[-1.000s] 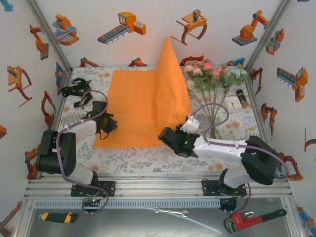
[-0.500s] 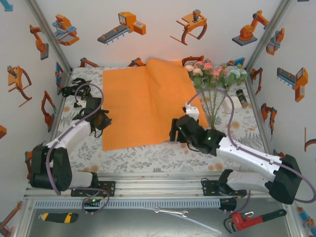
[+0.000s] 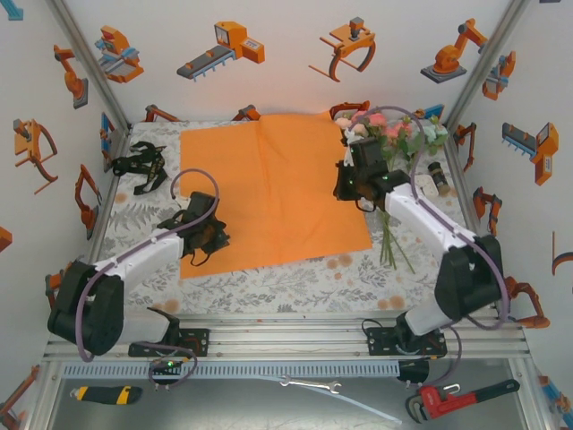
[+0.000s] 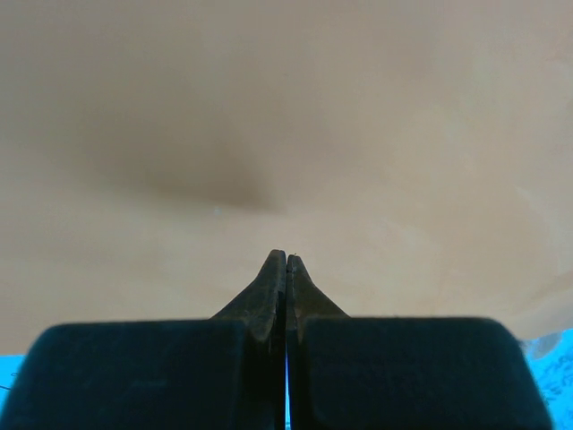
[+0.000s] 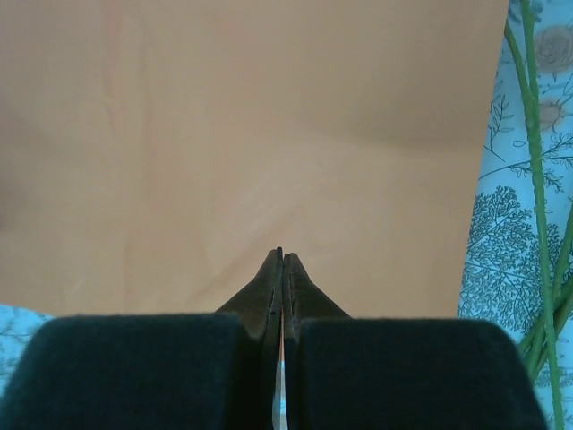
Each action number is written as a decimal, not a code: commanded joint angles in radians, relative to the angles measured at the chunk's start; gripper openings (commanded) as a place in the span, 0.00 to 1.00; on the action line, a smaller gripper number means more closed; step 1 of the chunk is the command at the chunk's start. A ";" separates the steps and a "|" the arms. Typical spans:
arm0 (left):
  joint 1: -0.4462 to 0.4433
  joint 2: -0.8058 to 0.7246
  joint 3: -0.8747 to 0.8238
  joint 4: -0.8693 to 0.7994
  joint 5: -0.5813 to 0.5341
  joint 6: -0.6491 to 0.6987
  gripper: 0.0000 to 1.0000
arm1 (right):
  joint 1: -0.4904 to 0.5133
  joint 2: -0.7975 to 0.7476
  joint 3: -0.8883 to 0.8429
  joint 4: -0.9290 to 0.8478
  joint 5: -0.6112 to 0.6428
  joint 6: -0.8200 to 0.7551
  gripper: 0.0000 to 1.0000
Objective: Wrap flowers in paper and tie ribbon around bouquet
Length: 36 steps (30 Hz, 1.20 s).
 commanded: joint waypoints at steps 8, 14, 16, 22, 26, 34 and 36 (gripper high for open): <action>0.050 0.052 -0.044 -0.005 -0.034 -0.017 0.00 | -0.035 0.157 -0.107 0.155 0.043 0.042 0.00; 0.142 0.058 -0.068 -0.007 -0.015 0.027 0.00 | -0.033 0.120 -0.269 0.221 0.013 0.157 0.00; 0.175 0.059 -0.068 -0.012 -0.020 0.049 0.00 | -0.022 0.075 -0.337 0.242 -0.011 0.201 0.00; 0.295 0.099 -0.034 -0.011 -0.021 0.123 0.00 | 0.133 -0.100 -0.515 0.262 -0.057 0.355 0.00; 0.381 0.137 0.026 -0.010 -0.024 0.168 0.00 | 0.356 -0.216 -0.607 0.319 -0.024 0.534 0.00; 0.420 0.081 0.120 0.026 0.129 0.291 0.00 | 0.358 -0.287 -0.356 0.164 0.076 0.351 0.00; 0.378 0.047 0.115 0.020 0.159 0.273 0.00 | 0.249 -0.214 -0.263 0.166 0.070 0.218 0.00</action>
